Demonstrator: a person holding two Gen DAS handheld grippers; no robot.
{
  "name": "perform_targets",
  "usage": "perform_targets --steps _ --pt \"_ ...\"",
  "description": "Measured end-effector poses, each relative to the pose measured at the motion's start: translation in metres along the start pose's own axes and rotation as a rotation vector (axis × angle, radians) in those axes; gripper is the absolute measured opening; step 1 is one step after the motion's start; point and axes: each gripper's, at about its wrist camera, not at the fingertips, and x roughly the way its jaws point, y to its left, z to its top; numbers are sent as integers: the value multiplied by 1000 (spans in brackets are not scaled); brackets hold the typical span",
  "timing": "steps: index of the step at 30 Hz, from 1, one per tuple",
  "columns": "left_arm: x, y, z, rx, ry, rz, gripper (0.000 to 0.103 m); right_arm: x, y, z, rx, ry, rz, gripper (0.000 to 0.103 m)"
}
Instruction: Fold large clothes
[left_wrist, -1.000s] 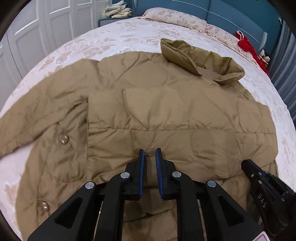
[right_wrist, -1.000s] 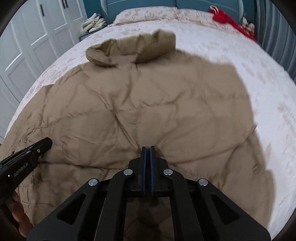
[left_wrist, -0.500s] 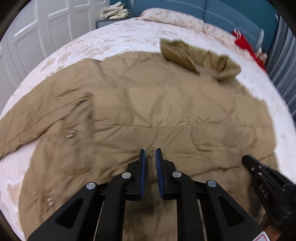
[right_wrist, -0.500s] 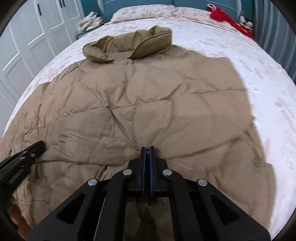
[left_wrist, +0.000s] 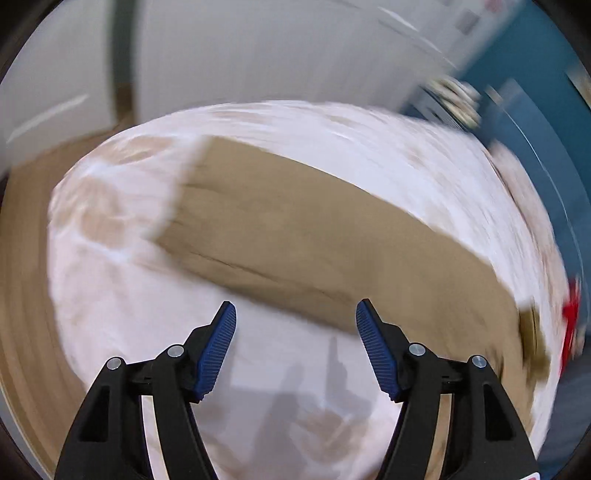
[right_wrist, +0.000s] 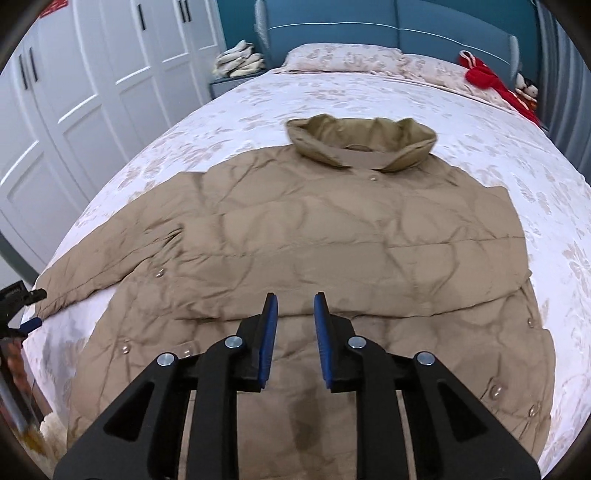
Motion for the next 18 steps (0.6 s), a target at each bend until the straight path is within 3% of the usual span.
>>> perform_targets --steps 5,8,9,14,18 --pt "24 42 28 -220 26 -113 60 -2 9 -4 -12 12 -14 28" --pt "31 30 35 -215 12 -97 21 -3 10 -6 -13 16 -23 28" --pt "28 23 38 -189 9 -112 1 -5 9 -7 -16 14 -27 28" --pt "-35 -75 45 100 -130 -185 1 -17 -2 -13 3 -4 -35 29" --pt "-93 -205 5 377 -161 -404 1 -30 -25 -23 31 -12 -60 30"
